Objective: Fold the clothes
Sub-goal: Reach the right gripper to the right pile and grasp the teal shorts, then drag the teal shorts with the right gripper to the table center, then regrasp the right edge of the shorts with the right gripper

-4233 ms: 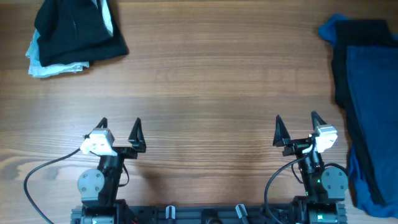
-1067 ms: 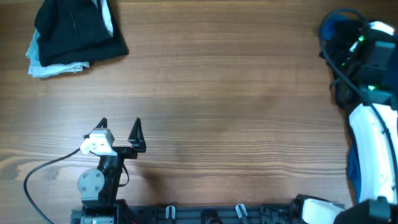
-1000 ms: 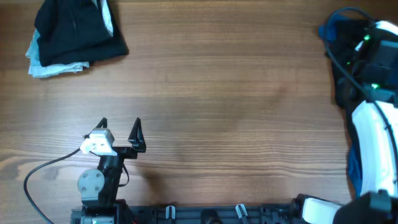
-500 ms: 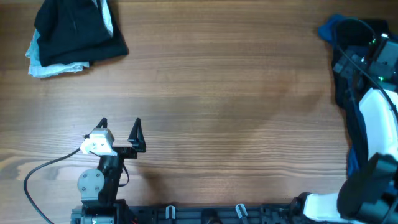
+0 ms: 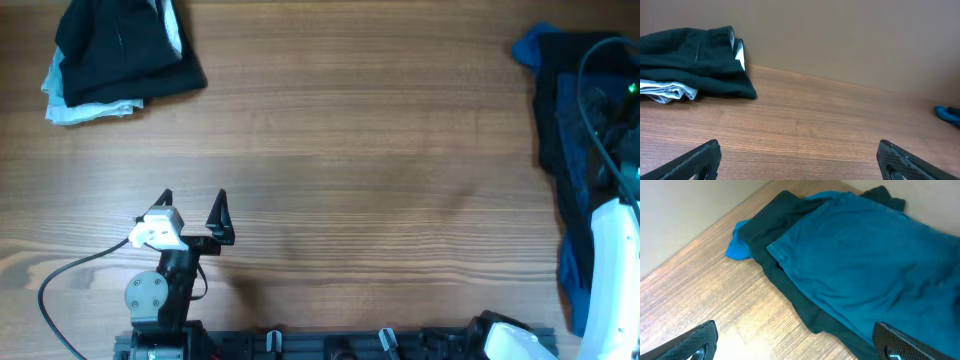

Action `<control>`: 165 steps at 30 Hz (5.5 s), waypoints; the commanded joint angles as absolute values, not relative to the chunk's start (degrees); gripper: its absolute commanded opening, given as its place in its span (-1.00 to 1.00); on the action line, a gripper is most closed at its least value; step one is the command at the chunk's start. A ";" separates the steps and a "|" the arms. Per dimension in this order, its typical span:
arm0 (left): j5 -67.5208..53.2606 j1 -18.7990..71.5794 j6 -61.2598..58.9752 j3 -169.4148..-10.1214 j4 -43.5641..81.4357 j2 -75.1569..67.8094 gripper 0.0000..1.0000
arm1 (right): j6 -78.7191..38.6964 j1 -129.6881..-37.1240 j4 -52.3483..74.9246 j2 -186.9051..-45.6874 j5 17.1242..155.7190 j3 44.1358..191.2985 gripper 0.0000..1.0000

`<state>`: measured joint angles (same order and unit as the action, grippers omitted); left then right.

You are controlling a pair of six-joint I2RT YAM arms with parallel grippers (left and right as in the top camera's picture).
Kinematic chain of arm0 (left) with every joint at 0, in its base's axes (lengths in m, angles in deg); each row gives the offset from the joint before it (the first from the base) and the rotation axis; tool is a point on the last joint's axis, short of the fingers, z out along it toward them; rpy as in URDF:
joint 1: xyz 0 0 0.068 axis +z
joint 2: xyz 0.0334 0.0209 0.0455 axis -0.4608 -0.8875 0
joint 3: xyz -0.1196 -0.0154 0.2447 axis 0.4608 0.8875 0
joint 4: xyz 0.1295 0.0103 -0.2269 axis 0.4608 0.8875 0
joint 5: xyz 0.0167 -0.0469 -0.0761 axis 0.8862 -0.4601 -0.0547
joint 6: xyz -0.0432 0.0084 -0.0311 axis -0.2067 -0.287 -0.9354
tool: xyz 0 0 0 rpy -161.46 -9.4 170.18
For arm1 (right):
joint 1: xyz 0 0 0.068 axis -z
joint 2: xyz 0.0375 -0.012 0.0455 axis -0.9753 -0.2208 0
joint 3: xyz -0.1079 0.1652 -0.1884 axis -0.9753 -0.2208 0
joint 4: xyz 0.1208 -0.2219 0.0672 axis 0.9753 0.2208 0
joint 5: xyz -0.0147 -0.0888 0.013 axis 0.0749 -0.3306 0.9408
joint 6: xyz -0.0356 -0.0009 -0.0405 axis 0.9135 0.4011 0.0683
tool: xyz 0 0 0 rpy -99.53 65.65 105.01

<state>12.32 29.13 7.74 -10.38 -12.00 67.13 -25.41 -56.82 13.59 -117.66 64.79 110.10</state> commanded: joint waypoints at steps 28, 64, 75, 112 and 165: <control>12.65 29.55 7.83 -10.21 -11.59 67.44 0.99 | 4.27 -53.54 -12.81 -166.29 69.01 129.47 0.99; 12.65 29.55 7.83 -10.21 -11.59 67.44 1.00 | 0.75 -51.13 -14.78 -168.98 69.89 129.47 -0.75; 12.65 29.55 7.83 -10.21 -11.59 67.44 1.00 | -3.82 -53.39 -10.91 -154.82 83.42 129.47 -0.91; 12.65 29.55 7.83 -10.21 -11.59 67.44 1.00 | -31.90 -122.74 -15.80 -168.89 98.21 129.25 -0.83; 12.65 29.55 7.81 -10.21 -11.61 67.42 1.00 | 13.39 -62.39 32.26 -160.94 114.85 128.46 0.95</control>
